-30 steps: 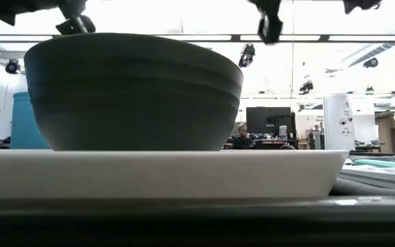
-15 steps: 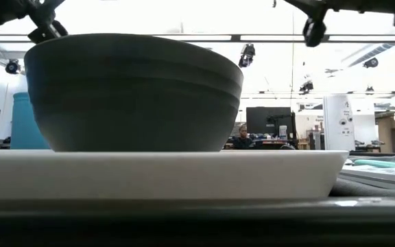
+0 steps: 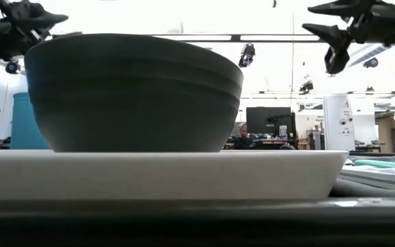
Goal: Set up tray
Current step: Return to Home Position
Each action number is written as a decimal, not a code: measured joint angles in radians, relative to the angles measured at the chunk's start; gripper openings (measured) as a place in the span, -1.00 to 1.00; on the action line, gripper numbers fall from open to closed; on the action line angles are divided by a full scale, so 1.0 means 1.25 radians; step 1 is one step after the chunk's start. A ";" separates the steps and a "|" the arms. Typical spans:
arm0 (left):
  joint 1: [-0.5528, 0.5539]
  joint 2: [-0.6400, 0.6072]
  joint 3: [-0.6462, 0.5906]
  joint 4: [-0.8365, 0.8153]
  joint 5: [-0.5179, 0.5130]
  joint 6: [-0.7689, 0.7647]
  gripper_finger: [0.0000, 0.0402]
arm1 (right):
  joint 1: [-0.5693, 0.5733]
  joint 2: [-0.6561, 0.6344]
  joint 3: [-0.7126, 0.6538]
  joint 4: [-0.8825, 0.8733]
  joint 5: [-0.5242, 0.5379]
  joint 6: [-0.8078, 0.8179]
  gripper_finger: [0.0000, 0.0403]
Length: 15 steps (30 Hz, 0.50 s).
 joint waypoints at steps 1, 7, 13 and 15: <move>0.000 0.000 0.000 0.005 0.027 0.001 -0.40 | 0.000 -0.008 -0.014 0.008 0.000 0.012 -0.44; 0.000 0.000 0.008 -0.013 0.071 0.034 -0.40 | 0.000 -0.076 -0.080 0.027 -0.002 0.023 -0.41; 0.000 0.003 -0.036 -0.021 -0.077 0.047 -0.40 | 0.000 -0.114 -0.111 -0.033 0.044 0.026 -0.41; 0.000 0.002 -0.061 -0.019 -0.086 0.005 -0.40 | -0.001 -0.112 -0.111 -0.071 0.075 0.020 -0.43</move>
